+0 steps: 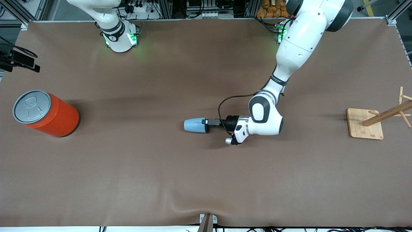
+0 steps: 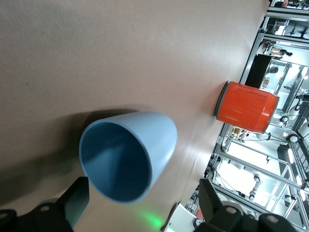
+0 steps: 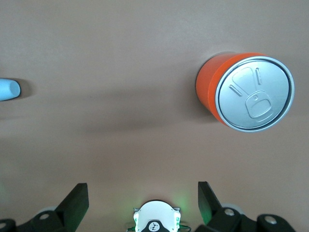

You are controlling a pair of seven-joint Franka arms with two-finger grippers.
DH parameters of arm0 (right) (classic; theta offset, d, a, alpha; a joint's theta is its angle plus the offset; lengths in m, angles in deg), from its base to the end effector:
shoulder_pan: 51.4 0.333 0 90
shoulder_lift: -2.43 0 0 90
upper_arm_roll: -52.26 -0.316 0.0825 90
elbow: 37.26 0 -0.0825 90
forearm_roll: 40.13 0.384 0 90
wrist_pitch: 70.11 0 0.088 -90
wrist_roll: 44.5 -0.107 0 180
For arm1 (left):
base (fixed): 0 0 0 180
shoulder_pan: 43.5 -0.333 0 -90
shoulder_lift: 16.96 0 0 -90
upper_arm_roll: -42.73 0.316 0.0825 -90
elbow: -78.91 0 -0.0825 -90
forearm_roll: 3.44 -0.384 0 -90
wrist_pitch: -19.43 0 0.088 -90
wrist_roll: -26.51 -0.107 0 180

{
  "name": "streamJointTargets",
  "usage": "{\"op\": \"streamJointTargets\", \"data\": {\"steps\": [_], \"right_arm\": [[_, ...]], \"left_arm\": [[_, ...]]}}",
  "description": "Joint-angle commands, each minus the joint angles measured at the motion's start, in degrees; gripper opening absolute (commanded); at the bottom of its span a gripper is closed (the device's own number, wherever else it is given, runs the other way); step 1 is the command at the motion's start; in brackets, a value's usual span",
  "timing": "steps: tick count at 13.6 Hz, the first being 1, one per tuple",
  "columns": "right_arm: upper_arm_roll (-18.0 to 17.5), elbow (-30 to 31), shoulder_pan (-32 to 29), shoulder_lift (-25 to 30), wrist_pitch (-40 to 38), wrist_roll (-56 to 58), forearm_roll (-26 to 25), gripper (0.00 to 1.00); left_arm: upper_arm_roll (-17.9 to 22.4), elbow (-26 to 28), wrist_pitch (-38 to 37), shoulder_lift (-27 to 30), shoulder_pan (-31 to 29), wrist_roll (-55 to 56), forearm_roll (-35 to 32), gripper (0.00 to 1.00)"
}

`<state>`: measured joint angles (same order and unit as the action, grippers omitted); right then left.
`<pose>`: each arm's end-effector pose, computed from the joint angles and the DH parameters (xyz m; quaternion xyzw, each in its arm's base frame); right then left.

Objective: Flip cup
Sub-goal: 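Close the left gripper around the blue cup's base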

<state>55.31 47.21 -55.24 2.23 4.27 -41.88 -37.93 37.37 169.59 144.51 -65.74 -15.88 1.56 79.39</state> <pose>0.5225 -0.0582 0.6456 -0.9952 0.0336 0.0878 0.0262 0.5628 -0.3990 0.1411 0.8484 0.0474 -0.1364 0.5092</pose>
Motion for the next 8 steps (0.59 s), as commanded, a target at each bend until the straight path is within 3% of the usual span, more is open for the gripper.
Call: {"op": "streamJointTargets", "data": {"steps": [1, 5, 8], "right_arm": [[-0.42, -0.89, -1.6, -0.94, -1.08, -1.04, -1.05, 1.0], [-0.42, -0.8, -2.83, -0.94, -2.22, -0.95, -1.76, 1.0], [-0.42, -0.98, -4.07, -0.86, -1.7, -0.95, -1.76, 1.0]], "left_arm": [[0.18, -0.77, 1.92, -0.78, 1.74, -1.41, 2.86, 1.0], [0.18, -1.74, 1.92, -1.13, 1.83, -1.41, 3.38, 1.0], [0.18, -2.62, 1.92, -1.31, 2.09, -1.68, 3.3, 0.62]]}}
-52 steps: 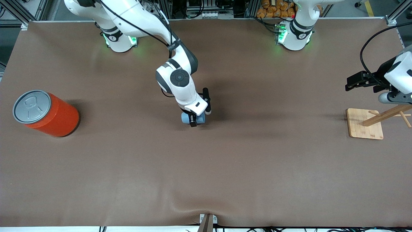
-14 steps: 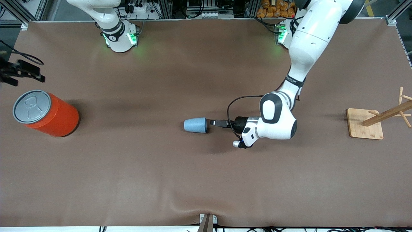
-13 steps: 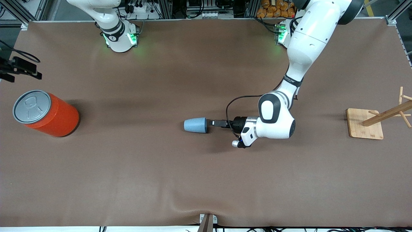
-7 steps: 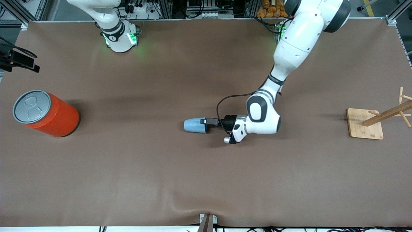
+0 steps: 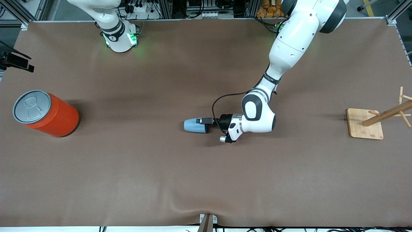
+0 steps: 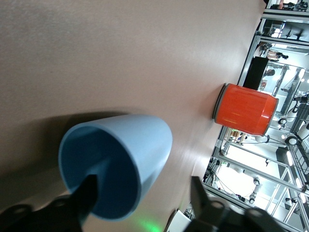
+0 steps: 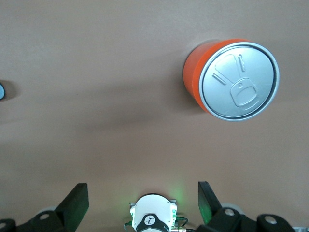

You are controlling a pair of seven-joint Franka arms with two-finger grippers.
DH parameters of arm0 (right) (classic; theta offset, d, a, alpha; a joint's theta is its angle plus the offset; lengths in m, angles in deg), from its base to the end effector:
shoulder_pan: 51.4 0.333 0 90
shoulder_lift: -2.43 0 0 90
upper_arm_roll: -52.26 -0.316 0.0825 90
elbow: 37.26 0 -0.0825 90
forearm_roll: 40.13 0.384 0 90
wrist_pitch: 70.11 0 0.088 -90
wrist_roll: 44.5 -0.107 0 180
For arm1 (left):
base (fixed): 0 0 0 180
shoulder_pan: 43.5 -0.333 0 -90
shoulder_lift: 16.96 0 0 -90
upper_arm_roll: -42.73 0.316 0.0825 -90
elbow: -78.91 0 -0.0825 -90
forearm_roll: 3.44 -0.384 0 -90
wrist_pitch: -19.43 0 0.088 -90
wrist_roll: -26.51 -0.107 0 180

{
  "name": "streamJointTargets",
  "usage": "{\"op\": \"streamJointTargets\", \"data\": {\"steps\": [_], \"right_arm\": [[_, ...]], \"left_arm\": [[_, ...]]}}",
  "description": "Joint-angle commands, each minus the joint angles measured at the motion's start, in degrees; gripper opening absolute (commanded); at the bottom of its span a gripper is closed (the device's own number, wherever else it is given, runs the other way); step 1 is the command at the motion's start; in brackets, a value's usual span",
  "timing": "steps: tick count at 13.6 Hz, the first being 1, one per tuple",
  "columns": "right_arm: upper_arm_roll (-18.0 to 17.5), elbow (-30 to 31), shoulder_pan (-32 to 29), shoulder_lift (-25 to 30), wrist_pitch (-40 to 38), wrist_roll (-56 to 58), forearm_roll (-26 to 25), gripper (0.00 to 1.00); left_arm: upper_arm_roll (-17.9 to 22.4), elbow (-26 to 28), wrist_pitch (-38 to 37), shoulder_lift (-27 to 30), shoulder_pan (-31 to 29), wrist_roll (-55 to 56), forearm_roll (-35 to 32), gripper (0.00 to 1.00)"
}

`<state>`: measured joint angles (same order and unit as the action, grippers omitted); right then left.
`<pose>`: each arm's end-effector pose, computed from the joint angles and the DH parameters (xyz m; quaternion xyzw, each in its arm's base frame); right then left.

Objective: Flip cup
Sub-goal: 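Lift the blue cup with the left gripper toward the wooden board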

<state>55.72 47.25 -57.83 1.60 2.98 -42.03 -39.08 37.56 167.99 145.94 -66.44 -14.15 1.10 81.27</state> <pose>0.5190 -0.0878 0.6380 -0.9923 0.0627 0.1051 0.0200 0.5611 -0.4158 0.1437 0.8468 0.0466 -0.1254 0.5149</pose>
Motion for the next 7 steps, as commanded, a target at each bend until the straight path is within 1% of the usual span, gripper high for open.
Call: {"op": "streamJointTargets", "data": {"steps": [1, 3, 7], "right_arm": [[-0.73, -1.19, -1.47, -0.3, 0.12, -0.8, -1.04, 1.0], [-0.99, -1.28, -1.13, -0.22, 1.35, -0.89, -2.27, 1.0], [-1.08, -1.02, -1.21, -0.3, 2.76, -0.89, -1.75, 1.0]], "left_arm": [[-0.01, -1.28, 0.49, -0.96, 0.36, -1.22, 1.51, 0.5], [-0.01, -1.28, 0.49, -0.71, -0.07, -1.48, 0.72, 0.0], [0.34, -1.46, 0.4, -0.09, 0.36, -2.01, 0.19, 0.0]]}}
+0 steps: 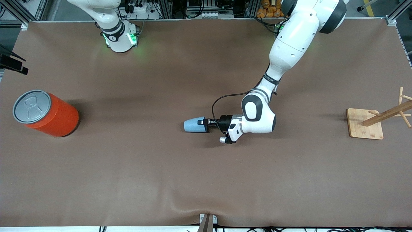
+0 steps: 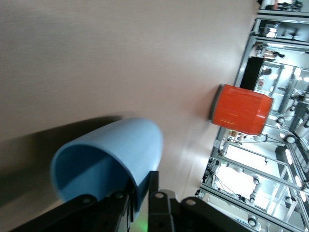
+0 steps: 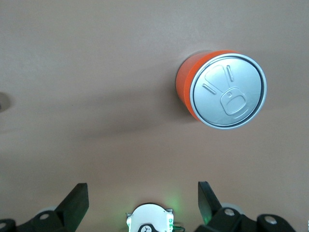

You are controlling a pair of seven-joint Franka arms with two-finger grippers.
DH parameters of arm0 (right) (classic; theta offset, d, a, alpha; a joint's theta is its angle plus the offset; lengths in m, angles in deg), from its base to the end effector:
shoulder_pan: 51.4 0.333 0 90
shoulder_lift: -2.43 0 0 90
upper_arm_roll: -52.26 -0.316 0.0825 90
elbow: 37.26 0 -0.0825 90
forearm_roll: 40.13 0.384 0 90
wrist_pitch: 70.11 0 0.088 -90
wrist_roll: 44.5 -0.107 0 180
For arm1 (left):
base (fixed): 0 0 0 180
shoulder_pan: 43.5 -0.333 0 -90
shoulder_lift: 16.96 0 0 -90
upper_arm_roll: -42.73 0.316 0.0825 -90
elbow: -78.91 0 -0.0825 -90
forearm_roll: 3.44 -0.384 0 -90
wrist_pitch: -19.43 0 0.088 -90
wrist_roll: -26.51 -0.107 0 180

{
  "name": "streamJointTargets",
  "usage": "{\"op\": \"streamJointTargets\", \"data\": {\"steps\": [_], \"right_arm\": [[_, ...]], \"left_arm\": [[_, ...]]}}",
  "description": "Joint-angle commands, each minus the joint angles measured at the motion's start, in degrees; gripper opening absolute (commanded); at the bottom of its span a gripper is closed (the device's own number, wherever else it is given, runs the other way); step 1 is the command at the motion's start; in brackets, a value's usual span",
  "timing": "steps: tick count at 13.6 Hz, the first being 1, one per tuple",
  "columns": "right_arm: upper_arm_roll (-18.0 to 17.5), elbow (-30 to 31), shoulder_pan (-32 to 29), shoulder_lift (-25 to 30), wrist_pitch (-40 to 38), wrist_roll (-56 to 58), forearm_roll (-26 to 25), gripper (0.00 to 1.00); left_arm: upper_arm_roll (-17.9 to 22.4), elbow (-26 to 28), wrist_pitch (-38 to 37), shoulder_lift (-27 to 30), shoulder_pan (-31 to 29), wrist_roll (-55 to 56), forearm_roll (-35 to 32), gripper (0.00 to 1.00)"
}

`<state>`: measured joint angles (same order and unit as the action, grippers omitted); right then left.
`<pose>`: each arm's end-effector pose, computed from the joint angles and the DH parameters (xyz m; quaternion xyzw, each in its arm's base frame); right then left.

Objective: Flip cup
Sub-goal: 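Lift the blue cup with the left gripper toward the wooden board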

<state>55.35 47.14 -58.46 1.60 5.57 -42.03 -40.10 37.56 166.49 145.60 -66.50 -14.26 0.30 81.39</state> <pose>0.5236 -0.0934 0.6418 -0.9943 0.0667 0.0827 0.0090 0.5689 -0.4192 0.1538 0.8434 0.0356 -0.1144 0.5238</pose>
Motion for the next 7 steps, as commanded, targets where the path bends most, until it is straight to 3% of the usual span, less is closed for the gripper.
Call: {"op": "streamJointTargets", "data": {"steps": [1, 3, 7], "right_arm": [[-0.72, -0.82, -0.5, -0.48, 0.96, -0.89, -0.73, 1.0], [-0.72, -0.21, -0.24, -0.66, 2.1, -0.89, -0.73, 1.0], [-0.72, -0.11, -0.24, -0.57, 2.11, -0.89, -0.91, 1.0]], "left_arm": [[0.42, -0.74, 0.74, 0.4, 0.47, -0.6, -0.36, 0.0], [0.6, -0.92, 0.83, 2.07, 0.47, 4.21, -5.34, 0.0], [0.51, -3.11, 0.48, 8.48, 0.12, 25.35, -31.93, 0.0]]}}
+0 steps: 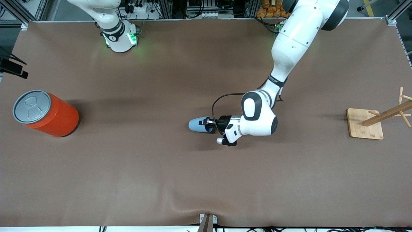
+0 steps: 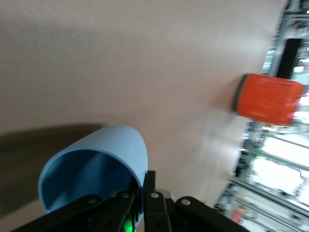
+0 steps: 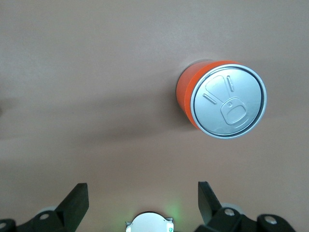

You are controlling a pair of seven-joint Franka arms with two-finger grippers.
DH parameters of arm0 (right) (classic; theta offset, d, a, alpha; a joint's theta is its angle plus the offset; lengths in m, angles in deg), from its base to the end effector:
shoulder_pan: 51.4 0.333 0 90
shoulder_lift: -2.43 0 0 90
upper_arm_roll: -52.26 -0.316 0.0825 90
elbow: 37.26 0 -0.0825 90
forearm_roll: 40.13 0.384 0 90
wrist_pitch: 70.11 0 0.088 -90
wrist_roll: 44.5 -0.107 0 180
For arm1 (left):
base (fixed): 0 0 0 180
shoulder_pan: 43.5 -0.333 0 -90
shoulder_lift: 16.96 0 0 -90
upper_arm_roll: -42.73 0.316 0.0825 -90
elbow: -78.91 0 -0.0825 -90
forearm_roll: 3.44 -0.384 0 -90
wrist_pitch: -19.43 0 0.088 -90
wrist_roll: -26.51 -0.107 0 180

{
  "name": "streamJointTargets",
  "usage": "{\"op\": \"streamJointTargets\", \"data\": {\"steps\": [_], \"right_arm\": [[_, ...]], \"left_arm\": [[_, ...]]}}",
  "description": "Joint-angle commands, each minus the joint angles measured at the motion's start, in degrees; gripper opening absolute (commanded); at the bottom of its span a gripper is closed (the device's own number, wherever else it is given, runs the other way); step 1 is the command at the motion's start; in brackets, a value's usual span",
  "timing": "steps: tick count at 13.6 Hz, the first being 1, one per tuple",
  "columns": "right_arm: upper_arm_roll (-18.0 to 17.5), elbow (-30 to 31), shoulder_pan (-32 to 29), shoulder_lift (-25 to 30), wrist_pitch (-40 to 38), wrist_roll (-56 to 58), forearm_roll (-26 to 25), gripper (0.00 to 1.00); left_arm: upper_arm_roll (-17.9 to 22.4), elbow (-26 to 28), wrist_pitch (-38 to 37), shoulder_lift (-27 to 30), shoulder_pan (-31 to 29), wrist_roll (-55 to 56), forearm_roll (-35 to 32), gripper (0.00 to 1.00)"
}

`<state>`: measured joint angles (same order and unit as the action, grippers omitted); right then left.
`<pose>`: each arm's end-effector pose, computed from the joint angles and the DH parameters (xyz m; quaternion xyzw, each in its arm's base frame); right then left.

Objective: Flip cup
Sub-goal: 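Lift the blue cup with the left gripper toward the wooden board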

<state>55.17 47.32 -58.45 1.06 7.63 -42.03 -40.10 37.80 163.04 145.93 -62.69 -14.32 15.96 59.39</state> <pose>0.5310 -0.0928 0.6379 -0.9953 0.0651 0.0712 0.0074 0.5906 -0.4222 0.2172 0.8992 -0.0107 -0.1170 0.4215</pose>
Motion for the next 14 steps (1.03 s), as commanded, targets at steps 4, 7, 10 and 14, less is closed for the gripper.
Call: {"op": "streamJointTargets", "data": {"steps": [4, 7, 10, 14], "right_arm": [[-0.63, -0.3, -0.33, -0.03, -0.57, -0.89, -0.99, 1.0], [-0.54, -0.3, -0.33, -0.03, -0.57, -0.98, -1.17, 1.0], [-0.54, -0.04, -0.5, -0.03, -0.75, -0.89, -1.17, 1.0], [-0.54, 0.23, -0.42, -0.03, -0.75, -0.89, -1.17, 1.0]], "left_arm": [[1.06, 0.77, -5.28, 11.0, -0.79, 17.92, -22.21, 0.0], [2.47, 0.68, -11.25, 14.08, -5.42, 18.37, -30.37, 0.0], [2.47, 2.52, -19.34, 17.42, -11.14, 18.46, -37.13, 0.0], [2.47, 10.42, -20.5, 24.79, -18.0, 18.46, -53.66, 0.0]]}}
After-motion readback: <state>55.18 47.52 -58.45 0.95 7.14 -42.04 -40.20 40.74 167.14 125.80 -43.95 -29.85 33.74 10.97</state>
